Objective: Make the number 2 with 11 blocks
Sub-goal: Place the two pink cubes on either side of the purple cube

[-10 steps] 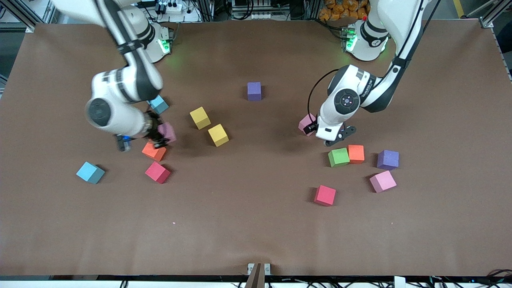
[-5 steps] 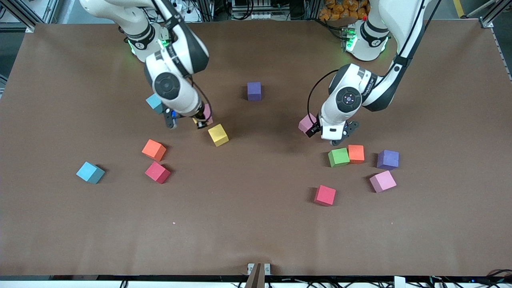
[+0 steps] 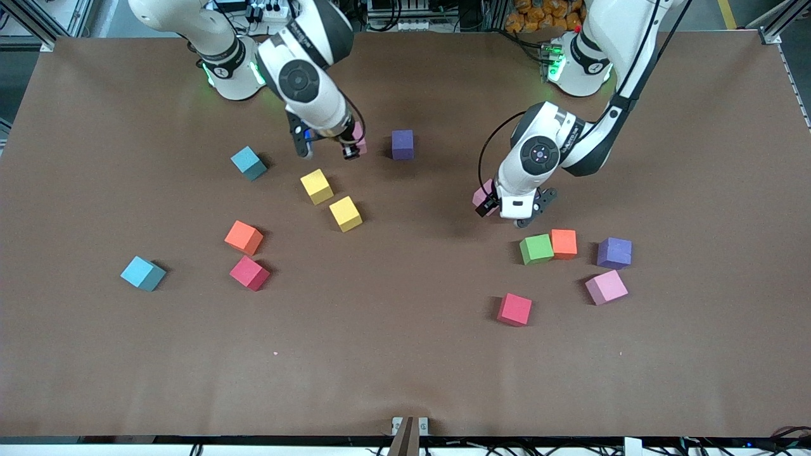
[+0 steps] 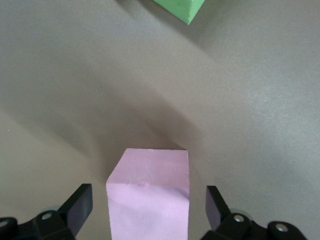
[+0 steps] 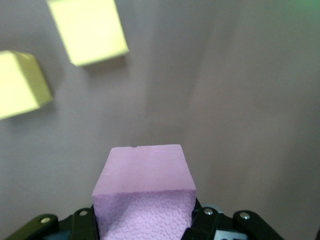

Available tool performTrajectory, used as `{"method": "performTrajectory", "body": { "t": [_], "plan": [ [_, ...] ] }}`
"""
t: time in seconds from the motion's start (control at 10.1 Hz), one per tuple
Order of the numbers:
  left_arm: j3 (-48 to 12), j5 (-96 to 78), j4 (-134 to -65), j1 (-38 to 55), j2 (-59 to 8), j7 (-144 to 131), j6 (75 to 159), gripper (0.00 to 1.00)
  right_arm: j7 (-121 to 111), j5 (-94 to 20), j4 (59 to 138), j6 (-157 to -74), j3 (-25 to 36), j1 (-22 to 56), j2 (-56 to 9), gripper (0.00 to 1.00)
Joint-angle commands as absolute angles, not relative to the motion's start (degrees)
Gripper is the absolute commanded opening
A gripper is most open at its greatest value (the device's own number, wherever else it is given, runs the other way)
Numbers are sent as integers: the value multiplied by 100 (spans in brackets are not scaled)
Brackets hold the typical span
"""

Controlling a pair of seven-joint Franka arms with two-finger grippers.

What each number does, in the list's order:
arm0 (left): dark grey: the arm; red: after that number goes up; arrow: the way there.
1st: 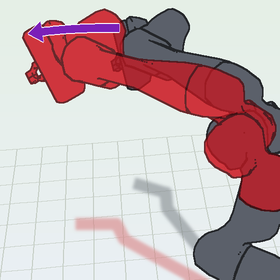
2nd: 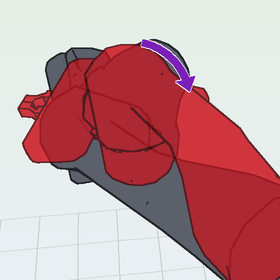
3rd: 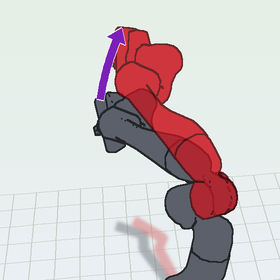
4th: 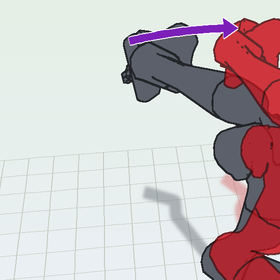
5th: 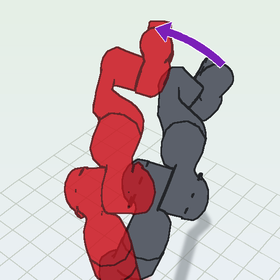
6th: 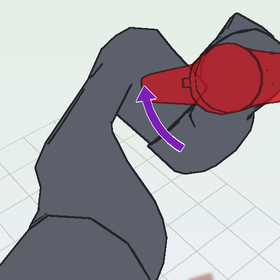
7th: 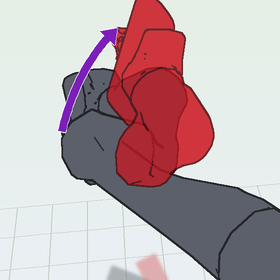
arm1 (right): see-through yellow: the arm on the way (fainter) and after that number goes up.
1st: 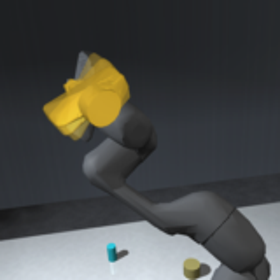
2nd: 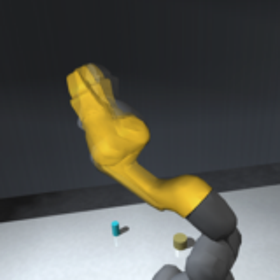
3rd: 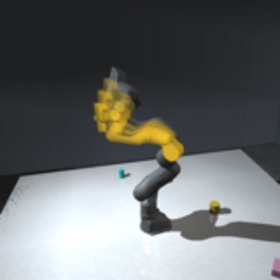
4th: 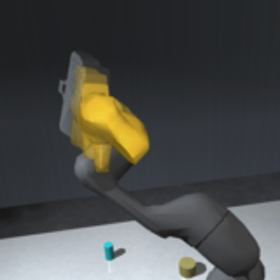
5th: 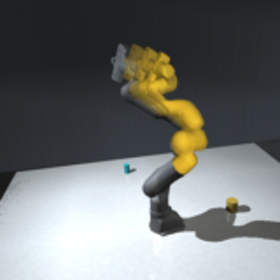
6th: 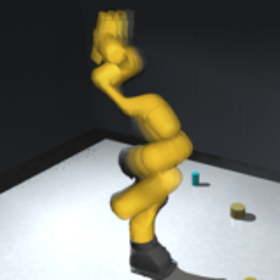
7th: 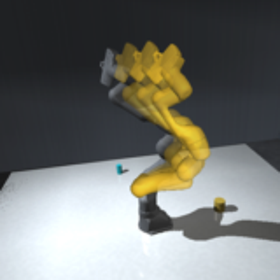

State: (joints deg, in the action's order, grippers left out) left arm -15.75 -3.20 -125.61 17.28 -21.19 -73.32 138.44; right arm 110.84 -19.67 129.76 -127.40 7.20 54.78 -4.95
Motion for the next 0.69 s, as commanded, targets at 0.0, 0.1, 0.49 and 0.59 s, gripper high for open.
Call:
{"method": "performTrajectory", "body": {
  "t": [0.0,0.1,0.49,0.59],
  "plan": [
    [-1591,-185,-12595,1775,-2276,-7488,14027,91,11679,-2336,13464,-13471,756,6176,-561,0],
    [-1591,-185,-12586,1775,-2320,-7488,14053,73,11689,-2547,13508,-13639,756,6309,-684,0],
    [-1600,-202,-12586,1767,-2321,-7689,14080,17,11689,-2637,13509,-14229,756,6390,-1309,0],
    [-1669,-202,-12577,1767,-2312,-8012,14080,17,11689,-2637,13509,-14247,765,6390,-1318,0]
  ]
}}
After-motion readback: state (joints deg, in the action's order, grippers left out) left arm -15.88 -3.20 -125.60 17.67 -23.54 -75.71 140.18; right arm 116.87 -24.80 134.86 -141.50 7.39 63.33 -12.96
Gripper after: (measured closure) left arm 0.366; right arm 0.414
